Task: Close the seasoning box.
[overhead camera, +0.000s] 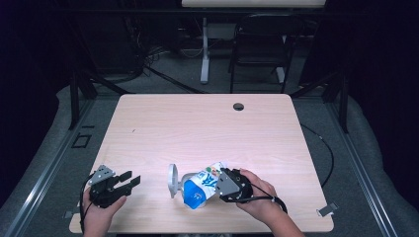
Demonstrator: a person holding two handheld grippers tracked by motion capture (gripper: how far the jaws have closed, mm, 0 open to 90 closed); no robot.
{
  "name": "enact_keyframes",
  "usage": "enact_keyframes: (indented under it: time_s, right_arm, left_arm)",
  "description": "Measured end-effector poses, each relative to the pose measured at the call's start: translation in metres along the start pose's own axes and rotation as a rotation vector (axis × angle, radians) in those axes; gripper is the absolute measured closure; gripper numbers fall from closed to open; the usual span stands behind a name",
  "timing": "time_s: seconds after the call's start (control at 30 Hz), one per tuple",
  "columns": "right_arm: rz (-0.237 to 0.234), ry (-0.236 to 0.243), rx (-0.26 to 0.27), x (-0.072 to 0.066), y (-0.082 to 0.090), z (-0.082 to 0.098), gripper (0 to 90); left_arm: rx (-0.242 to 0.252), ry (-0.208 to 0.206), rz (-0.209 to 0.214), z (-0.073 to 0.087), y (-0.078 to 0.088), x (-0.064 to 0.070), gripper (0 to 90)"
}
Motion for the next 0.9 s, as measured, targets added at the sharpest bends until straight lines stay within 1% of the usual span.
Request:
enact_keyframes:
  time_s: [0.07, 0.13, 0.17, 0.23, 0.3, 0.7, 0.77, 0.9]
  right_arm:
    - [-0.007, -0.015, 0.009, -0.002, -0.002, 0.000, 84.7]
    - [-0.013, -0.007, -0.005, -0.003, -0.003, 0.001, 84.8]
    - [-0.016, -0.010, -0.004, -0.003, -0.004, 0.002, 84.8]
    - [-0.029, -0.037, 0.008, -0.004, -0.005, 0.002, 84.7]
    - [-0.039, -0.055, 0.010, -0.004, -0.006, 0.003, 84.8]
    - [-0.088, -0.131, 0.027, -0.006, -0.011, 0.009, 84.7]
    - [-0.090, -0.127, 0.023, -0.006, -0.011, 0.010, 84.7]
    - [-0.099, -0.138, 0.025, -0.006, -0.011, 0.010, 84.8]
  left_arm:
    - [0.003, 0.003, 0.000, 0.000, 0.000, 0.000, 55.9]
    - [0.005, 0.003, -0.001, 0.000, 0.001, 0.000, 55.8]
    - [0.005, 0.004, -0.001, 0.000, 0.001, 0.000, 55.8]
    - [0.003, 0.004, -0.002, 0.000, 0.001, 0.000, 55.9]
    - [0.003, 0.004, -0.001, 0.000, 0.001, 0.000, 55.9]
    - [0.002, 0.003, -0.001, 0.000, 0.001, 0.000, 55.8]
    - [0.003, 0.003, -0.001, 0.000, 0.001, 0.000, 55.8]
    - [0.002, 0.002, -0.002, 0.000, 0.000, 0.000, 55.8]
Point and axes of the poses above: each handheld gripper's, and its own axes: y roughly backward along the jaws, z roughly out of its underside, x roughly to its right, the point moved 7 cm from there along -y, roughly forward along the jaws, and after that the axes turned 8 degrees about -x, right-handed, at the moved point
